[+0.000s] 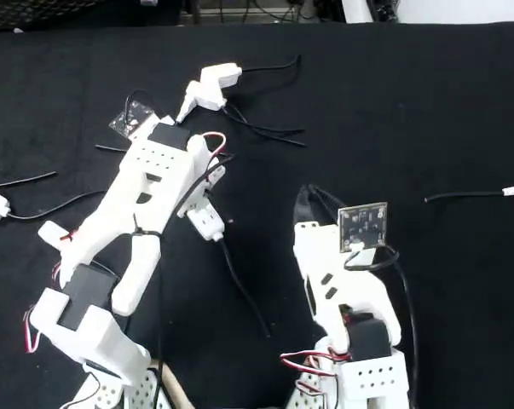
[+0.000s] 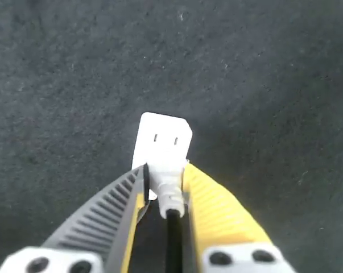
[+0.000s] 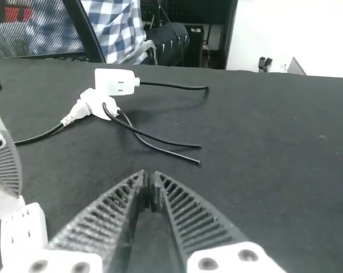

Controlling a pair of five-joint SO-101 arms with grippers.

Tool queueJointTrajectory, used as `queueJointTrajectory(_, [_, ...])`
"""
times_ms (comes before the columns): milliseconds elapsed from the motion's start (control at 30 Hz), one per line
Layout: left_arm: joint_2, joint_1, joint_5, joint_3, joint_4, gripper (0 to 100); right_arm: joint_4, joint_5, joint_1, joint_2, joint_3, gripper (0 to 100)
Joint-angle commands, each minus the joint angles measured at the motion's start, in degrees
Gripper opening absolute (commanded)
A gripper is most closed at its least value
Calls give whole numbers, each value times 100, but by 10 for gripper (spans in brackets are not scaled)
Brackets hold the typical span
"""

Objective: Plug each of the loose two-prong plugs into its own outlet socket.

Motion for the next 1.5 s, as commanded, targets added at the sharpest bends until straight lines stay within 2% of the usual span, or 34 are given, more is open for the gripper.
queueJointTrajectory(0, [-70,-57,62,-207,53,30,-9,35,-53,-488,154,12])
queueJointTrajectory(233, [-35,-57,-281,-180,-70,30,-9,35,-53,-497,154,12])
queueJointTrajectory(667, [-44,-277,-281,-163,-105,30,-18,44,-53,-497,154,12])
queueJointTrajectory(1467, [-18,-180,-510,-171,-132,30,-18,44,-53,-497,154,12])
